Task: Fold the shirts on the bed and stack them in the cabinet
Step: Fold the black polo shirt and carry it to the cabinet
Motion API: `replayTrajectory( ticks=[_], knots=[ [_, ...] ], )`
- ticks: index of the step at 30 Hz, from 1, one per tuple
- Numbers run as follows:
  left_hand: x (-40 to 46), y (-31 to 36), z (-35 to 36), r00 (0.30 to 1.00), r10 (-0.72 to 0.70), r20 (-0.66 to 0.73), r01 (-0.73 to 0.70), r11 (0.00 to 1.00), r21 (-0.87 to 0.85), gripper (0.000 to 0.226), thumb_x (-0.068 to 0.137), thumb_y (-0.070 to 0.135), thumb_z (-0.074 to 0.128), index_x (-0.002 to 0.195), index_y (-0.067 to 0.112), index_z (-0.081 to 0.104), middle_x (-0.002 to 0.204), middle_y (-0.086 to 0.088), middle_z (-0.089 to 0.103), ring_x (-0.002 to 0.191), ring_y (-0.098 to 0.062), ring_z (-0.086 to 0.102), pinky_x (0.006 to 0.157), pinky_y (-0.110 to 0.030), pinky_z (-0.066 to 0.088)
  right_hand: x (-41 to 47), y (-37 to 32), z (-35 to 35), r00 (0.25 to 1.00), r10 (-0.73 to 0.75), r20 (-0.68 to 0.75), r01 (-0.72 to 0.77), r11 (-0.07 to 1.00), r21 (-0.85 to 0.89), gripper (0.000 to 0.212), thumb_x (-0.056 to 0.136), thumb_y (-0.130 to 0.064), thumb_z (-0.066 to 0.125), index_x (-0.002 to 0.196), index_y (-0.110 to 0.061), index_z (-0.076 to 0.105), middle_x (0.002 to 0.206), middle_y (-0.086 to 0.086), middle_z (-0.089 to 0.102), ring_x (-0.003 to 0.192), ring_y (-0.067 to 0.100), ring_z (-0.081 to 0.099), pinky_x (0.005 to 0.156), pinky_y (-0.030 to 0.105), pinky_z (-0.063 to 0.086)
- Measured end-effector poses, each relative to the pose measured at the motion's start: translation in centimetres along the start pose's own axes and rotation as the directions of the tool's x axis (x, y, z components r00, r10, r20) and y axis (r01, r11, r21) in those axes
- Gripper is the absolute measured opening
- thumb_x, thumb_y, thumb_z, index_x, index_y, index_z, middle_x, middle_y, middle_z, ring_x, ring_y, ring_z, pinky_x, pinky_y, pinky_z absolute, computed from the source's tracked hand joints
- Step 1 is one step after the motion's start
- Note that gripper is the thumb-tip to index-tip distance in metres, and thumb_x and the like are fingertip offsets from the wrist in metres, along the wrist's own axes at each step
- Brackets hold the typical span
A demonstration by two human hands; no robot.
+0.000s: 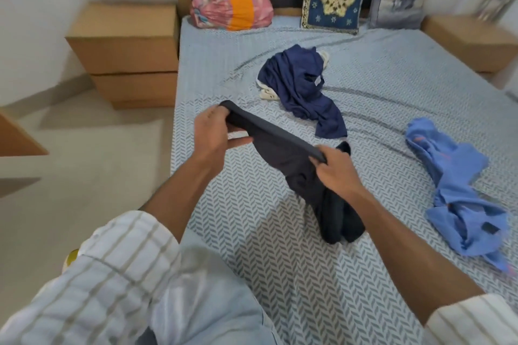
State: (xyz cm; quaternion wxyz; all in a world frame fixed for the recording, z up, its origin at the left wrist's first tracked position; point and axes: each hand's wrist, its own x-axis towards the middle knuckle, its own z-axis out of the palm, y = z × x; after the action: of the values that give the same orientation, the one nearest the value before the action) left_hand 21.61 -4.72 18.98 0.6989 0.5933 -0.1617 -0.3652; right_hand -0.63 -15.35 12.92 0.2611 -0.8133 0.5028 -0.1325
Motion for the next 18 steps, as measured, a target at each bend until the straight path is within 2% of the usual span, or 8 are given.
replayTrajectory(
  ticks=[2,4,6,9,11,14,16,18],
  knots=[
    [0.5,1.9,-0.8,0.995,0.048,-0.092,-0.047,0.999,0.018,0.019,0.098,0.006,0.041,0.088,0.007,0.058,0.093,-0.014,0.062,0.096,-0.033,0.070,0.073,-0.051,0.062,0.3,-2.3,-2.5,0.993,-0.045,-0.110,0.054,0.995,0.079,0.021,0.099,-0.012,0.053,0.116,-0.020,0.064,0.089,-0.001,0.058,0.084,0.023,0.055,0.066,0.030,0.033],
    [1.0,3.4,-1.2,0.987,0.083,-0.140,-0.078,0.996,0.040,0.018,0.097,0.006,0.042,0.090,0.007,0.058,0.093,-0.009,0.063,0.105,-0.031,0.068,0.078,-0.049,0.062,0.6,-4.8,-4.9,0.967,-0.072,-0.244,0.105,0.987,0.123,0.025,0.097,-0.008,0.053,0.117,-0.019,0.065,0.091,-0.001,0.058,0.085,0.021,0.054,0.069,0.029,0.035],
    [1.1,4.6,-1.3,0.987,0.107,-0.117,-0.101,0.993,0.053,0.018,0.097,0.008,0.043,0.095,0.004,0.060,0.095,-0.008,0.065,0.104,-0.030,0.068,0.076,-0.048,0.063,0.8,-6.9,-7.0,0.922,-0.078,-0.379,0.137,0.982,0.132,0.024,0.096,-0.010,0.054,0.115,-0.018,0.067,0.092,0.001,0.062,0.090,0.024,0.058,0.072,0.029,0.036],
    [0.7,6.0,-1.0,0.990,0.122,-0.075,-0.110,0.983,0.144,0.021,0.100,0.012,0.041,0.107,0.000,0.057,0.098,-0.009,0.065,0.084,-0.025,0.068,0.058,-0.036,0.061,1.2,-9.1,-9.3,0.874,-0.103,-0.475,0.110,0.994,-0.013,0.023,0.098,-0.021,0.053,0.118,-0.017,0.064,0.107,0.010,0.065,0.099,0.032,0.059,0.076,0.033,0.038],
    [0.4,6.6,-1.0,0.991,0.128,-0.035,-0.117,0.968,0.221,0.016,0.101,0.015,0.039,0.108,0.008,0.051,0.093,-0.008,0.060,0.074,-0.023,0.060,0.051,-0.032,0.052,1.3,-9.7,-10.3,0.906,-0.070,-0.418,0.035,0.995,-0.091,0.024,0.100,-0.029,0.050,0.118,-0.019,0.062,0.108,0.014,0.065,0.100,0.037,0.060,0.076,0.037,0.041],
    [-0.1,7.4,-1.3,0.996,0.085,0.001,-0.081,0.944,0.318,0.018,0.102,0.015,0.034,0.109,0.013,0.050,0.097,-0.009,0.056,0.081,-0.023,0.055,0.056,-0.034,0.049,1.2,-9.5,-11.0,0.965,0.144,-0.217,-0.161,0.985,-0.061,0.032,0.100,-0.043,0.045,0.110,-0.019,0.063,0.101,0.014,0.069,0.084,0.035,0.068,0.072,0.040,0.058],
    [-0.6,7.8,-1.4,0.998,0.042,0.037,-0.053,0.921,0.386,0.022,0.102,0.014,0.034,0.112,0.014,0.053,0.100,-0.010,0.059,0.079,-0.023,0.057,0.050,-0.029,0.047,0.6,-9.5,-11.0,0.952,0.305,-0.027,-0.289,0.924,0.250,0.032,0.101,-0.041,0.048,0.112,-0.014,0.061,0.107,0.015,0.067,0.078,0.034,0.070,0.060,0.041,0.062],
    [-1.3,8.7,-1.1,0.995,0.011,0.103,-0.054,0.904,0.424,0.021,0.102,0.016,0.039,0.112,0.015,0.058,0.104,-0.013,0.064,0.080,-0.024,0.061,0.055,-0.031,0.049,-0.1,-10.5,-11.7,0.931,0.343,0.123,-0.353,0.766,0.538,0.025,0.104,-0.032,0.048,0.117,-0.012,0.056,0.120,0.014,0.061,0.088,0.034,0.066,0.056,0.041,0.061]
  ],
)
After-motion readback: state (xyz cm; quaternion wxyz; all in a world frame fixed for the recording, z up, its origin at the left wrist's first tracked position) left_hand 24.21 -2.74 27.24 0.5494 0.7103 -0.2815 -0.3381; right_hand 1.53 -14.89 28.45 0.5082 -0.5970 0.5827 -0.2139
